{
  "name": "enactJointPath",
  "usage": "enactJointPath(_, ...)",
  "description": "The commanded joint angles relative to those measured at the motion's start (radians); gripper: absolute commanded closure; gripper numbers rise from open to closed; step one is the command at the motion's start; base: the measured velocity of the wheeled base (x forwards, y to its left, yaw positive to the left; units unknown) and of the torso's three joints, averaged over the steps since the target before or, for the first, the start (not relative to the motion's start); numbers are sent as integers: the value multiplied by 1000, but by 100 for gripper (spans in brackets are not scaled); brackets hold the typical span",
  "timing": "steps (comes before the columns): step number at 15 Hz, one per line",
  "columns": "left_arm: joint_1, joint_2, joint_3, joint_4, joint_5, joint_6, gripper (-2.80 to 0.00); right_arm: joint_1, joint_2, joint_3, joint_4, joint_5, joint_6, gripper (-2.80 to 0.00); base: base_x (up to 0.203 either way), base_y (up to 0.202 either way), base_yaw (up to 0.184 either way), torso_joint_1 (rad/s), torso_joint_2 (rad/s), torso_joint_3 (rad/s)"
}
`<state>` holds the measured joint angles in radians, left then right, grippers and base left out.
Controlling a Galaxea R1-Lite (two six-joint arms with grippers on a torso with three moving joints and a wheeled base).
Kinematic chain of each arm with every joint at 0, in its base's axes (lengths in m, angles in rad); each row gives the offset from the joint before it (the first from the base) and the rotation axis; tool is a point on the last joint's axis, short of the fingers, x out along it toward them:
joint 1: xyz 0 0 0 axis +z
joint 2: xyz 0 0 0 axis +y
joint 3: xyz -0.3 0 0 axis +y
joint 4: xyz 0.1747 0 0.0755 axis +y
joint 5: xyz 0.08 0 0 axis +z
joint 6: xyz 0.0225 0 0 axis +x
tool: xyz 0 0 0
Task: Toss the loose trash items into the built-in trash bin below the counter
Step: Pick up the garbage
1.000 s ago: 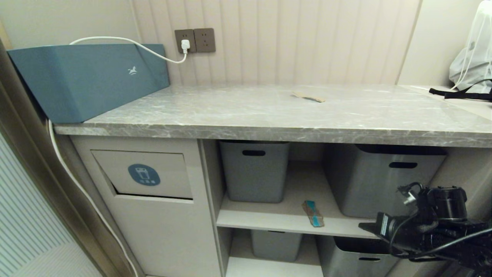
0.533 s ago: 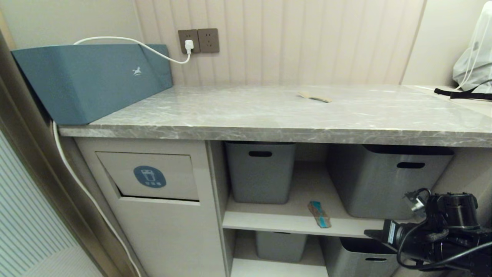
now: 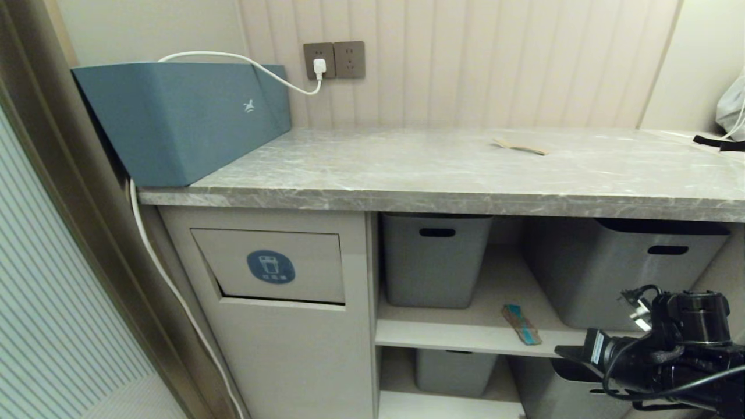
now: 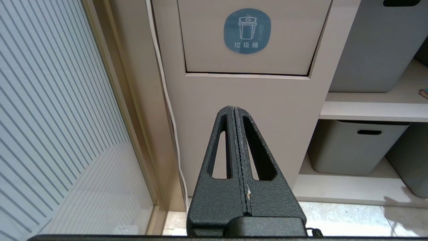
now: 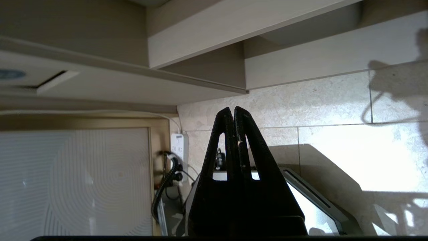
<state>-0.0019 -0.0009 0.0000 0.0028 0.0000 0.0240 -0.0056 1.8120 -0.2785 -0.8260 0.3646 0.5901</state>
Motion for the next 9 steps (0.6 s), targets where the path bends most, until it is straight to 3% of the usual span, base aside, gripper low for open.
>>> enactJointPath(1, 0, -1, 2, 0, 0, 1, 0, -34, 45, -2, -23, 7, 7, 0, 0, 0, 0, 0, 0, 0)
enactJointPath(9, 0, -1, 2, 0, 0, 1, 0, -87, 377, 57, -475, 44, 36, 0, 0, 0, 0, 0, 0, 0)
